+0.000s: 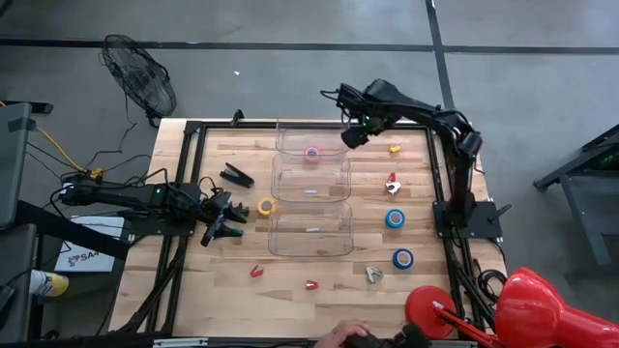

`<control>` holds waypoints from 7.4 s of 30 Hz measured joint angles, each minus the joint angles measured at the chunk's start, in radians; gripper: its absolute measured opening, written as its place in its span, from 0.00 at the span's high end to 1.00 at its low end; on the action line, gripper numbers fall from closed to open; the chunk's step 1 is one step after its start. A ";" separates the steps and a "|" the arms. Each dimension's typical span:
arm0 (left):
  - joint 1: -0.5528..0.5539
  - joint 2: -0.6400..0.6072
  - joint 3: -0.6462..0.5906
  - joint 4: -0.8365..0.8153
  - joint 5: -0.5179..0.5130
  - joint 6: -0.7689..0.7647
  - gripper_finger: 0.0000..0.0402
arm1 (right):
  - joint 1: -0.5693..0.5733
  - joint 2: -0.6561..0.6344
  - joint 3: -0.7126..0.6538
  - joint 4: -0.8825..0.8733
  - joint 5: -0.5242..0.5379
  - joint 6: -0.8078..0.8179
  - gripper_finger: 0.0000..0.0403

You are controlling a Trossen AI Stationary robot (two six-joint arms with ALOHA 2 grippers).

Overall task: Pick and place Stapler, Stapler remover, tape
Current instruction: Put the yellow stapler into the middle transparent bin

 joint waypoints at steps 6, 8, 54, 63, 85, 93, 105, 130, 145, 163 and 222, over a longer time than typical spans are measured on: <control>0.000 0.000 0.000 -0.001 -0.011 0.000 0.42 | -0.041 -0.133 -0.298 0.235 0.021 0.144 0.48; 0.000 0.000 0.000 0.000 -0.011 0.000 0.42 | -0.053 -0.173 -0.388 0.305 0.054 0.221 0.48; 0.000 0.000 0.000 0.000 -0.016 0.000 0.42 | -0.180 -0.285 -0.759 0.694 0.136 0.928 0.47; 0.000 0.000 0.000 0.000 -0.016 0.000 0.42 | -0.190 -0.285 -0.786 0.714 0.125 0.976 0.43; 0.000 0.000 0.000 0.000 -0.016 0.000 0.42 | -0.256 -0.204 -0.786 0.774 0.086 0.954 0.35; 0.000 0.000 0.000 0.000 -0.016 0.000 0.42 | -0.258 -0.198 -0.786 0.773 0.085 0.947 0.35; 0.000 0.000 0.000 0.000 -0.016 0.000 0.42 | -0.264 -0.149 -0.783 0.792 0.053 0.918 0.35; 0.000 0.000 0.000 0.000 -0.016 0.000 0.42 | -0.284 -0.146 -0.787 0.805 0.086 0.809 0.69; 0.000 0.000 0.000 0.000 -0.016 0.000 0.42 | -0.236 -0.147 -0.785 0.804 0.054 0.508 0.86; 0.000 0.000 0.000 0.000 -0.016 0.000 0.42 | -0.067 -0.411 -0.786 0.738 -0.161 0.130 0.86; 0.000 0.000 0.000 0.000 -0.016 0.000 0.42 | 0.308 0.013 -0.327 0.623 -0.261 -0.234 0.70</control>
